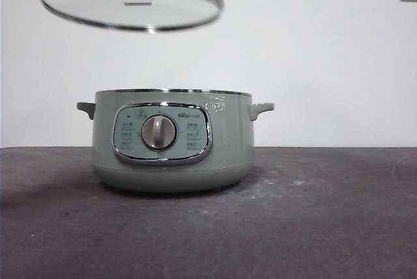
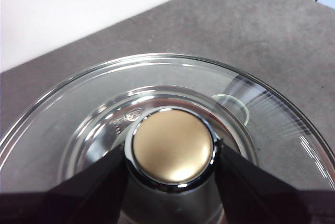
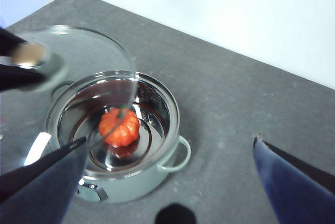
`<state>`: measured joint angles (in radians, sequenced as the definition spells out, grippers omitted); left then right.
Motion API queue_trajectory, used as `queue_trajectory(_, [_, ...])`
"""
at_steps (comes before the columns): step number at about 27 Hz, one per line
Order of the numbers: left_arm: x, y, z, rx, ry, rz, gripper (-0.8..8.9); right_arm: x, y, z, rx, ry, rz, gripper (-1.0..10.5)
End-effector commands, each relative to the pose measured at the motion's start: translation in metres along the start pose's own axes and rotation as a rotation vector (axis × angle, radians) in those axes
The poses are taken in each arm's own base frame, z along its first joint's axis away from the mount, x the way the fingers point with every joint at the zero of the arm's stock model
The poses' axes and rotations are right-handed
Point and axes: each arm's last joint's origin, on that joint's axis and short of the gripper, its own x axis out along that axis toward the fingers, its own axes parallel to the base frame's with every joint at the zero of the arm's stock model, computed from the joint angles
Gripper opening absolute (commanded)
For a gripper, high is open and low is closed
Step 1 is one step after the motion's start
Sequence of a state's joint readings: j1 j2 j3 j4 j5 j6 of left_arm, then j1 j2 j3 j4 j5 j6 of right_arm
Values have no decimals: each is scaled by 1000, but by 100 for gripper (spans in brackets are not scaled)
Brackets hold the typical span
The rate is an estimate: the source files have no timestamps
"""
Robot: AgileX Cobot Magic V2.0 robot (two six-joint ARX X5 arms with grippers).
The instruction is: Pick up the pumpkin,open the lid,put the pumpkin in the pot,close the lid
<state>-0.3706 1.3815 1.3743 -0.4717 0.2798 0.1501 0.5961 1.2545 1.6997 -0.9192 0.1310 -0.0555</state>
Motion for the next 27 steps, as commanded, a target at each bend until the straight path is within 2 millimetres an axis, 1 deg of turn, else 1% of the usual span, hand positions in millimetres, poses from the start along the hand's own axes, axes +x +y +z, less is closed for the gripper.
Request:
queue_trajectory(1, [17,1,5,37,-49,-12,-9,-10,-1,-2,12,-1,2,597])
queue_trajectory(5, [48,7,-3,37,-35,-19,-9,-23,-2,-6,12,4,3,597])
queue_trajectory(8, [66,11,-9,34,-26,-21,-9,-28,-3,-8,11,8,3,597])
queue_trajectory(11, [80,14,-15,31,-13,-23,-9,-29,-3,-9,10,18,3,597])
queue_trajectory(14, [90,15,-19,29,-5,-26,-9,-29,-3,-10,9,28,4,597])
queue_trajectory(22, [104,10,-23,40,-11,-44,-9,-29,-3,-10,8,30,4,597])
queue_trajectory(27, [116,11,-31,33,23,-44,-9,-29,-3,-10,8,30,4,597])
